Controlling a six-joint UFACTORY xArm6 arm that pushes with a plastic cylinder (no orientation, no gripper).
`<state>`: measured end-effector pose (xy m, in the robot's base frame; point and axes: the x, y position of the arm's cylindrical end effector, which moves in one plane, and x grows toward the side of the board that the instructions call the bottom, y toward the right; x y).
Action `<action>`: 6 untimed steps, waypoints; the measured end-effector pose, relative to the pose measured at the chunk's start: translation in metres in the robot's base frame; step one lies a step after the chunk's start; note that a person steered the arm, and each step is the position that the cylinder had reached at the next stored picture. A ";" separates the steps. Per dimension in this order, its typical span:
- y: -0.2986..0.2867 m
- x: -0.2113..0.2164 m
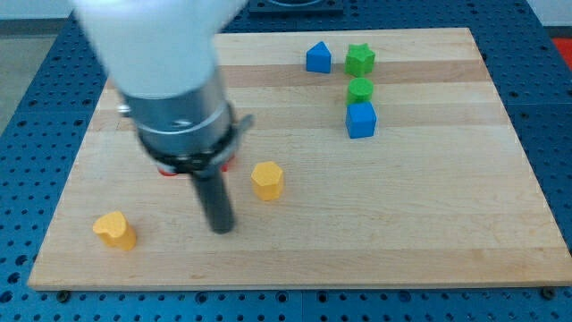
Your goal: Move your arm closer to yellow hexagon
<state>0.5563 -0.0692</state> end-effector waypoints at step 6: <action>0.047 -0.063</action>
